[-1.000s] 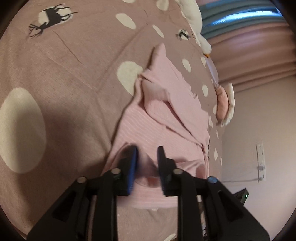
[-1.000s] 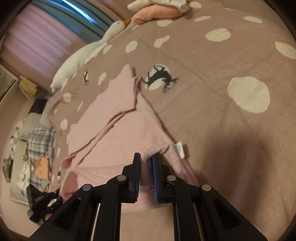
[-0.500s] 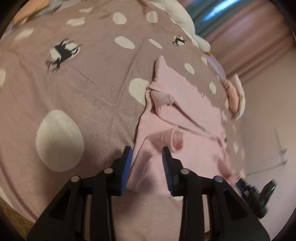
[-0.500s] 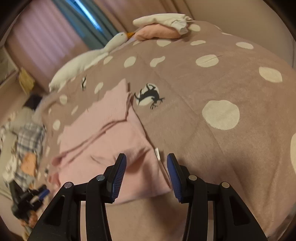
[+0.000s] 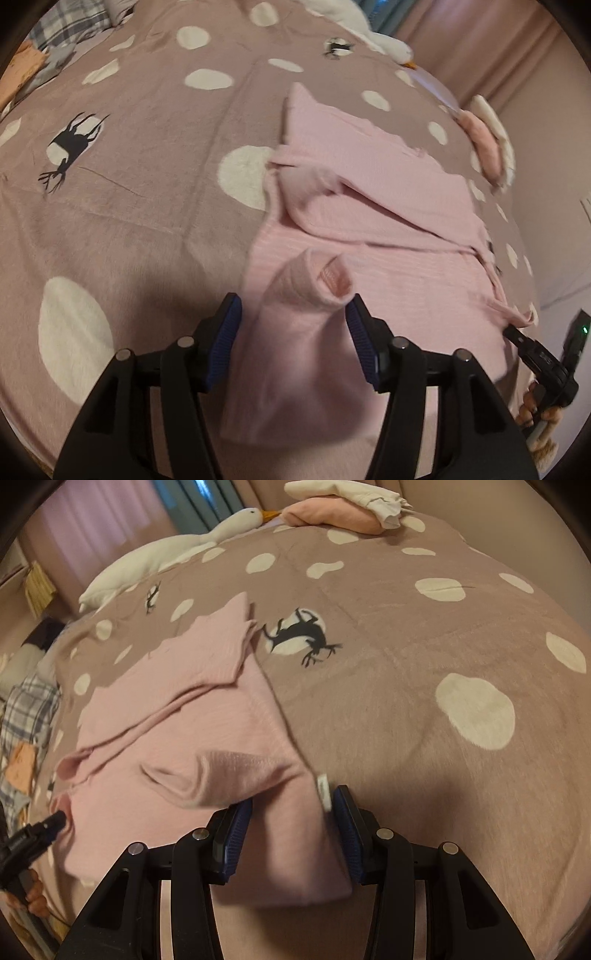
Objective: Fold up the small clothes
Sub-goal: 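Fold the hem up toward the collar and open both grippers, then grasp the folded sweater edge with the left gripper while the right gripper grasps it too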
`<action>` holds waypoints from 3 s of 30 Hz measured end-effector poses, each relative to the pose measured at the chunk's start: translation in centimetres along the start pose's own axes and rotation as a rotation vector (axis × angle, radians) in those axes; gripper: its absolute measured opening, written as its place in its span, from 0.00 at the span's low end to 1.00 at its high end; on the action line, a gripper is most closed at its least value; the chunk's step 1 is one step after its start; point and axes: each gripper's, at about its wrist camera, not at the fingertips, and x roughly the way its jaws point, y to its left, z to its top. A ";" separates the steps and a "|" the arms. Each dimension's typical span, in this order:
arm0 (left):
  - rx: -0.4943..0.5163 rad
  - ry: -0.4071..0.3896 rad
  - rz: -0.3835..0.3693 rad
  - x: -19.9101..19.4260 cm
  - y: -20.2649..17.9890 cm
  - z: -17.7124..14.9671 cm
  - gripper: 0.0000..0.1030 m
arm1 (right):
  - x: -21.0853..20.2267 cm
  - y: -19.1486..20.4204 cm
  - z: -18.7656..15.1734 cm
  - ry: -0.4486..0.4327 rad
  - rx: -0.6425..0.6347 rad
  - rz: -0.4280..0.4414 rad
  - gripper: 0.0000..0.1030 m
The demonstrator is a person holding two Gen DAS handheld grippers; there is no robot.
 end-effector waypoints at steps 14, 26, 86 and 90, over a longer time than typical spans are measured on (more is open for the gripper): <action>-0.081 0.029 -0.097 -2.4 0.7 2.2 0.52 | -0.1 0.7 2.5 0.061 -0.025 0.022 0.44; -0.008 0.045 -0.044 0.7 -0.1 2.4 0.14 | 1.7 2.2 3.0 0.065 -0.070 -0.029 0.13; -0.093 -0.250 -0.253 -5.4 -3.5 18.6 0.07 | -3.1 8.8 17.6 -0.255 -0.115 0.130 0.05; -0.108 -0.237 -0.229 -3.8 -3.2 19.7 0.07 | -0.9 9.1 19.0 -0.223 -0.110 0.123 0.05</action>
